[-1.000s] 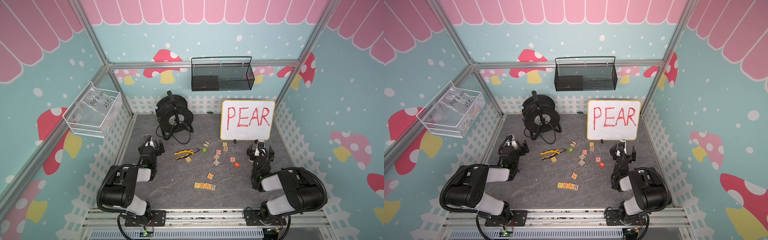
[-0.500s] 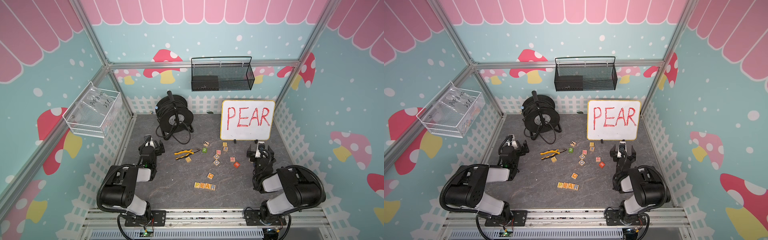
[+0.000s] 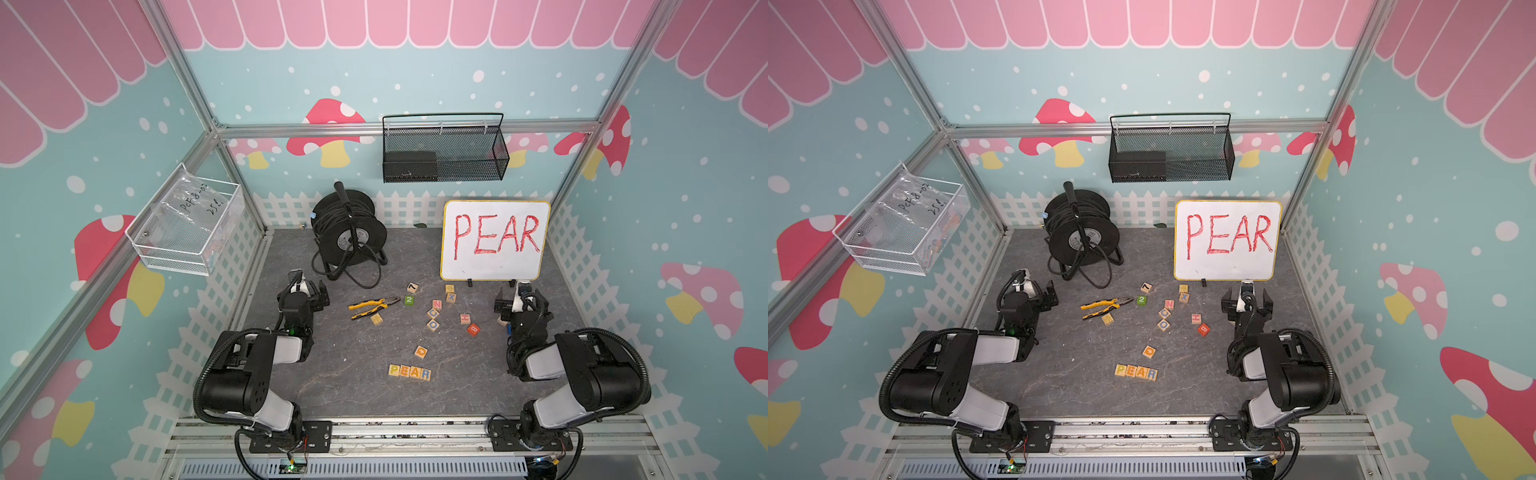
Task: Spell the uppercase word “pear” with letter blocks
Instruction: Reset both arms
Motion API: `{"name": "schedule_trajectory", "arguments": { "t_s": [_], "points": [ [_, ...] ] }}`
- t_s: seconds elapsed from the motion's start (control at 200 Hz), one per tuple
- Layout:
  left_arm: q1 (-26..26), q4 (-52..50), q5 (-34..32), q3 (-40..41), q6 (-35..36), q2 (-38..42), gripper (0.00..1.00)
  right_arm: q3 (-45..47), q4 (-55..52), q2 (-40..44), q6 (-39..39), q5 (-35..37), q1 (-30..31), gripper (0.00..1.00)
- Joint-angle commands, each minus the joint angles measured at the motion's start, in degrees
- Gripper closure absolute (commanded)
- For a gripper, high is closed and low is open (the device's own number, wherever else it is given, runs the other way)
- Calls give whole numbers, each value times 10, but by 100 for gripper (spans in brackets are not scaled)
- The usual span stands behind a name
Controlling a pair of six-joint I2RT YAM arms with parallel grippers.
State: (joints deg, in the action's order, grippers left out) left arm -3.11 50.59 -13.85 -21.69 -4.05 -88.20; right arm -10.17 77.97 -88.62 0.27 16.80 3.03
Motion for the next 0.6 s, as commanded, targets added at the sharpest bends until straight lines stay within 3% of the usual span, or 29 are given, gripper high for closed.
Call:
{"name": "schedule_trajectory", "arguments": {
  "t_s": [0.0, 0.596],
  "points": [
    [3, -1, 4, -10, 12, 0, 0, -4, 8, 4, 2, -8, -2, 1],
    [3, 0, 4, -9, 12, 0, 1, -1, 11, 6, 2, -7, -2, 1]
  ]
}}
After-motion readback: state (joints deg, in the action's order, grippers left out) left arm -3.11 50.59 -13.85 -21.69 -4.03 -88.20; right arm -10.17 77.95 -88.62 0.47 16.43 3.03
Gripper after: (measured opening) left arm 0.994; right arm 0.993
